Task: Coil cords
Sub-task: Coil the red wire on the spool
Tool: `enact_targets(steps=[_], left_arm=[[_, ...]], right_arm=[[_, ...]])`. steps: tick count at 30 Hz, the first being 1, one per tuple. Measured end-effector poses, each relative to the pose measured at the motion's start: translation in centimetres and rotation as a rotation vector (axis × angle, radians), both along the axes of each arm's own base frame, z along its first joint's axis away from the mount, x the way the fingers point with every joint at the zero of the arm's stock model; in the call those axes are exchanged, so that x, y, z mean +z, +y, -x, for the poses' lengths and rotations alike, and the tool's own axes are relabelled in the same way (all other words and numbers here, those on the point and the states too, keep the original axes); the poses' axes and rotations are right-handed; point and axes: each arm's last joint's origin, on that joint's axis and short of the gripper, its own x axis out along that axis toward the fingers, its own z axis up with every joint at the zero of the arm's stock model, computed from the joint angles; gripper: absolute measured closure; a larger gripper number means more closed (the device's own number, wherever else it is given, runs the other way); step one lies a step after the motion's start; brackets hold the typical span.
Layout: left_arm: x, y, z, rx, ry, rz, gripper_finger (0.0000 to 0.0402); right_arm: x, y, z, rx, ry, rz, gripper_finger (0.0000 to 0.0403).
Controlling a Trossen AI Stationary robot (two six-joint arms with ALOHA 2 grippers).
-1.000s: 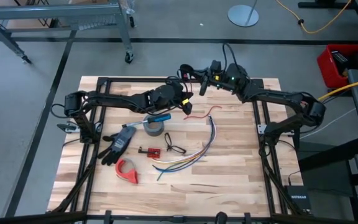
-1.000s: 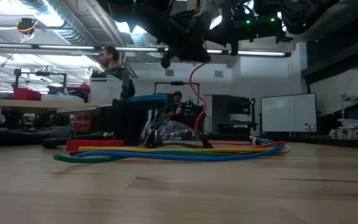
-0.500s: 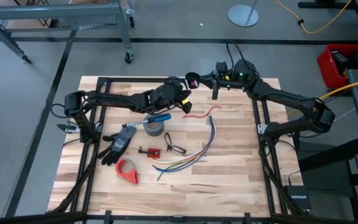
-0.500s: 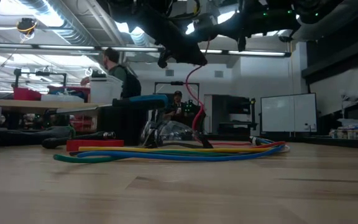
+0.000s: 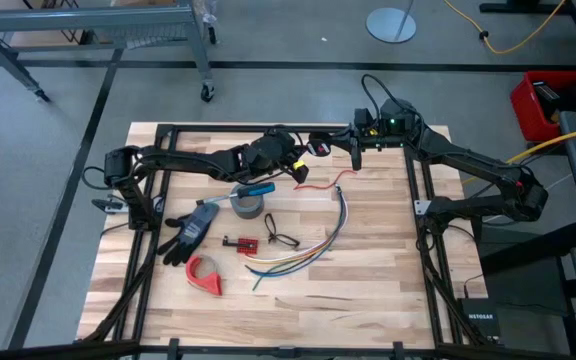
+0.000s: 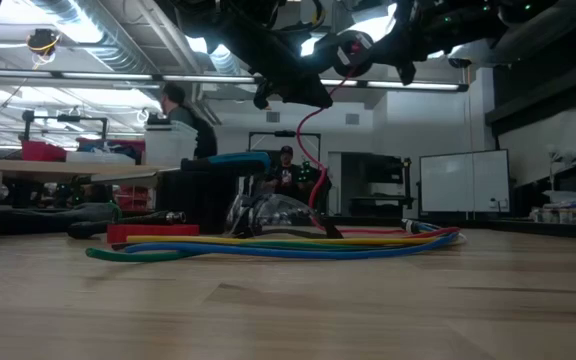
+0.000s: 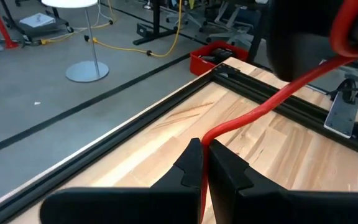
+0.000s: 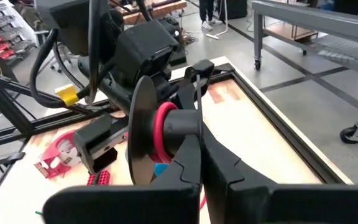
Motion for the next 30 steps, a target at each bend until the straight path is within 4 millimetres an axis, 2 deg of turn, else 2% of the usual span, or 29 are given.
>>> enact_targets(steps=[13,30], left_arm=[[-0.4,-0.1,0.0,-0.055,0.037,0.022,0.0343],[-0.3,-0.4,-0.1,-0.076,0.030,0.033,0.0339]], right_arm=[[0.9,0.0,-0.1,-0.002,-0.078,0.047,0.0402],[2.5,-0.1,-0.2,-0.006,-0.230,0.097,0.0402]])
